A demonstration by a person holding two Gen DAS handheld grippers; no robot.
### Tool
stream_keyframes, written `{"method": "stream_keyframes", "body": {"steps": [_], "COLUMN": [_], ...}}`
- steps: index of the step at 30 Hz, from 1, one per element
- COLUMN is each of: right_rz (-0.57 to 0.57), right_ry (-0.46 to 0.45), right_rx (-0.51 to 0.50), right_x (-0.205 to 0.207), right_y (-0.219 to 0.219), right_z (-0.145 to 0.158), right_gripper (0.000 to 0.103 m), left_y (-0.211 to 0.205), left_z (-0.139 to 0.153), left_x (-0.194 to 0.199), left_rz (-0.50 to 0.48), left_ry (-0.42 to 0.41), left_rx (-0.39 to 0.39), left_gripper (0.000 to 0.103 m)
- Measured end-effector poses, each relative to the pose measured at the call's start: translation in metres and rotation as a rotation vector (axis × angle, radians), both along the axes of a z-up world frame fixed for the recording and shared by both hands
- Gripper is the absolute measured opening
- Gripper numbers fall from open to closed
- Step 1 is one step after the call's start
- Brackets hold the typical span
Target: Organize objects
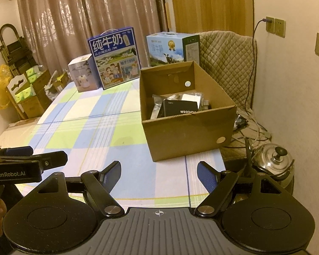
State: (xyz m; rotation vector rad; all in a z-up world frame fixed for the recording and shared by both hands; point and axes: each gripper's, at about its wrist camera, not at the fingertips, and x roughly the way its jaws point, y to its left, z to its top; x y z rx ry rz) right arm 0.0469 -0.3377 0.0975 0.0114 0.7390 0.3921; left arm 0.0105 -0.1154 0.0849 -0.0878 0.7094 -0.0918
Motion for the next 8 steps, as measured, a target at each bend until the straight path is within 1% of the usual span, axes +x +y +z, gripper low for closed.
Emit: {"method": "stream_keyframes", "body": {"steps": [8], "right_rz": [0.0], "right_ry": [-0.001], "right_rx": [0.002], "right_x": [-0.0001], "right_y": [0.0028], "right_z": [0.0008], "right_gripper": [0.076], "left_y": [0.0044], "left_z": [0.0002], "left_x": [0.0], "left_rz": [-0.001], "left_ry": [-0.004], "left_rx": [-0.023], "left_gripper": [0.102]}}
